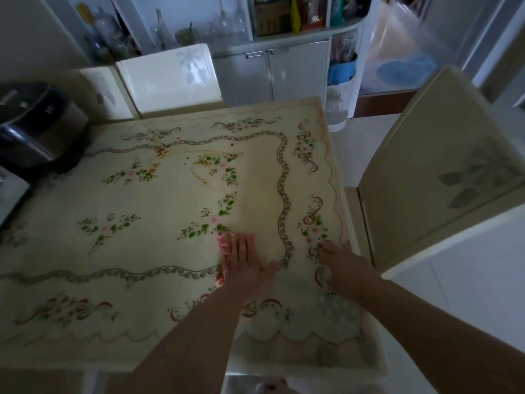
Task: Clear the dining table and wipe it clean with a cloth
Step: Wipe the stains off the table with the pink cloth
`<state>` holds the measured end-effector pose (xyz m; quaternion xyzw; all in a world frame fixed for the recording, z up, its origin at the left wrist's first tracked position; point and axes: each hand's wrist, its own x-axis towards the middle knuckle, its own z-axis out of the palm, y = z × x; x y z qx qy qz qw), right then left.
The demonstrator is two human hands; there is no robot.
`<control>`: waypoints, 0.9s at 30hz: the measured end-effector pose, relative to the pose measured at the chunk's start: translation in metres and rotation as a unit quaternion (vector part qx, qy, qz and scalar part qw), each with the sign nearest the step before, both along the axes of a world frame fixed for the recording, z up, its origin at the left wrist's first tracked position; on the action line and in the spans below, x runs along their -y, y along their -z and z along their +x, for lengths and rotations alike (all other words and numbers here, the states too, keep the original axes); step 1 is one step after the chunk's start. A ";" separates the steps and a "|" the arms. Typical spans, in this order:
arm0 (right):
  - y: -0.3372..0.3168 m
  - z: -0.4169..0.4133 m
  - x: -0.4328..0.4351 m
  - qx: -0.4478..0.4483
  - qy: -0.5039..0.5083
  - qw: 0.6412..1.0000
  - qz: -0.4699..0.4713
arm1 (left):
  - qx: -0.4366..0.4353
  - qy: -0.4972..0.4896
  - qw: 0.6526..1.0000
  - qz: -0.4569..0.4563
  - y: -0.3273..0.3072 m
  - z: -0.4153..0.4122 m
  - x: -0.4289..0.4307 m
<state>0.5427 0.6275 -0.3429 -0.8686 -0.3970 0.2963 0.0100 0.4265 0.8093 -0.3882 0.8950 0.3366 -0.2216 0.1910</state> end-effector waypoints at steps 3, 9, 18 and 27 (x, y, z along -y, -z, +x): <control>0.002 0.004 0.012 -0.022 -0.019 1.000 -0.001 | -0.014 -0.055 0.998 -0.026 -0.002 0.001 0.027; -0.003 0.020 0.051 -0.023 -0.037 0.999 -0.010 | -0.004 -0.185 0.982 -0.038 -0.010 0.019 0.079; -0.030 0.086 0.058 0.005 -0.084 0.996 0.038 | 0.021 -0.329 0.944 -0.025 -0.002 0.066 0.079; -0.051 0.189 0.027 0.066 -0.272 0.960 -0.003 | 0.021 -0.386 0.922 -0.037 0.013 0.142 0.055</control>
